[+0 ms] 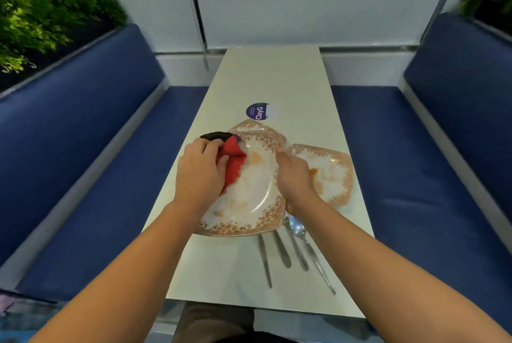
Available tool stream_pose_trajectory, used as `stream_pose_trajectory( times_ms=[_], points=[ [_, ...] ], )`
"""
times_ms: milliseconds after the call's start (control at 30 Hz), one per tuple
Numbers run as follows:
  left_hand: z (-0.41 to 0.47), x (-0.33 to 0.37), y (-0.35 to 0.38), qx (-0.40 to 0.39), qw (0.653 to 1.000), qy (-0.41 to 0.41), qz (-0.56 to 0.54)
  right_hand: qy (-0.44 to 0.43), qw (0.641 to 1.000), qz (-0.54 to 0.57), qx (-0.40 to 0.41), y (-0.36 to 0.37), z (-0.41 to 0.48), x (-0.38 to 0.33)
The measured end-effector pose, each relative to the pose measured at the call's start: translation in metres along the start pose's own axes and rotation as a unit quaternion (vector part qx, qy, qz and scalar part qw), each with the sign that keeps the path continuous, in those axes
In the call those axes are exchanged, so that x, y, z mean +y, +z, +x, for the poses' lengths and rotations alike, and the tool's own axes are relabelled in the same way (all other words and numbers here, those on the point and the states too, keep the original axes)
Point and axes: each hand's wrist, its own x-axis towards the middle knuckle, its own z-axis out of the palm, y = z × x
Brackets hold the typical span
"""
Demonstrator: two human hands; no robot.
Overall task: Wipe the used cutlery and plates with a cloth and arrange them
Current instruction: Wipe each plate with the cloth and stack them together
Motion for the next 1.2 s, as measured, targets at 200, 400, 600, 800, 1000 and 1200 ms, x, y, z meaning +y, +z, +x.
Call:
stream_pose_trajectory(
  times_ms=[200,400,600,800,1000,1200],
  points=[
    [0.014,0.053,-0.005,-0.018,0.998,0.058,-0.031,-0.011,1.0,0.021,-0.003,0.006,-0.012,-0.013],
    [-0.015,0.072,0.002,-0.113,0.984,0.109,-0.08,0.013,0.997,0.045,0.069,-0.003,0.0,-0.014],
    [-0.02,0.019,0.005,-0.183,0.98,0.077,-0.016,0.02,0.993,0.053,0.101,-0.038,0.005,-0.016],
    [0.019,0.021,0.01,-0.119,0.992,-0.001,0.049,0.012,0.997,0.019,0.071,-0.021,-0.005,-0.005],
    [0.009,0.073,0.017,-0.113,0.988,0.082,-0.068,0.023,0.996,0.034,0.077,-0.005,-0.006,-0.009],
    [-0.022,0.093,0.013,-0.188,0.967,0.109,-0.133,0.029,0.988,0.08,0.127,-0.019,0.008,-0.004]
  ],
)
